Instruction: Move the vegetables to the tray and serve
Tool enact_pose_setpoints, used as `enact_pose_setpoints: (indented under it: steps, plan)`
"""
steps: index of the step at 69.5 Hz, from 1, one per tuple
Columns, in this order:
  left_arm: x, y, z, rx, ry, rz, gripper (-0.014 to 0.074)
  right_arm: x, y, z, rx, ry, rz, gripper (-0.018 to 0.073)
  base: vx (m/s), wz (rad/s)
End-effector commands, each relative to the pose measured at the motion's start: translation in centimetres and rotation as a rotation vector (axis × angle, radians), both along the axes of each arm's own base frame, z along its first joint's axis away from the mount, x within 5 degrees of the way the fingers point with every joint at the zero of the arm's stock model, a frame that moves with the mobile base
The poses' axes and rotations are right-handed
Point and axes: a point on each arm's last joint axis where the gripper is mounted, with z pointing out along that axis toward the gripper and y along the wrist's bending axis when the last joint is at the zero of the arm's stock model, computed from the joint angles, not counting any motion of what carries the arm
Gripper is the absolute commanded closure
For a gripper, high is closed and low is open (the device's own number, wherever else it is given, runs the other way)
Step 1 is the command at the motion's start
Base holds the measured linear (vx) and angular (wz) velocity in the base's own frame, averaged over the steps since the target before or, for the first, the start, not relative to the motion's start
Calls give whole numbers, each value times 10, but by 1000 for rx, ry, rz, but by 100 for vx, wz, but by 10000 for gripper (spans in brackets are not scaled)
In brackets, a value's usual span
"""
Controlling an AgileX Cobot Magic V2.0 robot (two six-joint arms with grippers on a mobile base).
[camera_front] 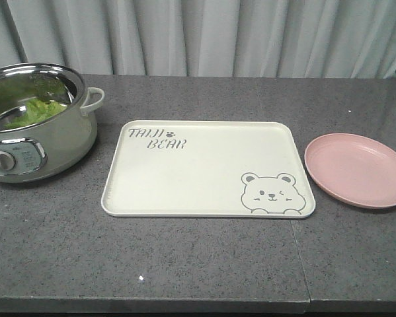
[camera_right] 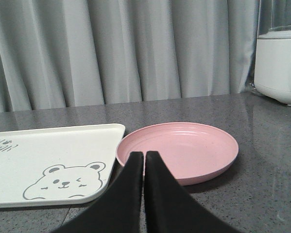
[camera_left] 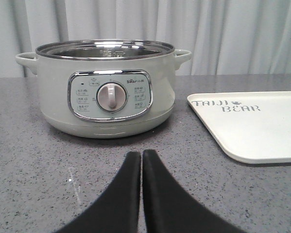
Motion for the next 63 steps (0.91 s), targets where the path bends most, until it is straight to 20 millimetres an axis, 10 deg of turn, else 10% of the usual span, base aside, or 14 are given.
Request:
enact_pose_setpoints:
  steps: [1, 63]
  plan:
    - [1, 0, -1, -10, -54, -3, 602, 0, 0, 2, -6, -63, 1, 562, 0, 0]
    - [0, -1, 8, -21, -145, -8, 602, -1, 0, 9, 39, -139, 7, 562, 0, 0]
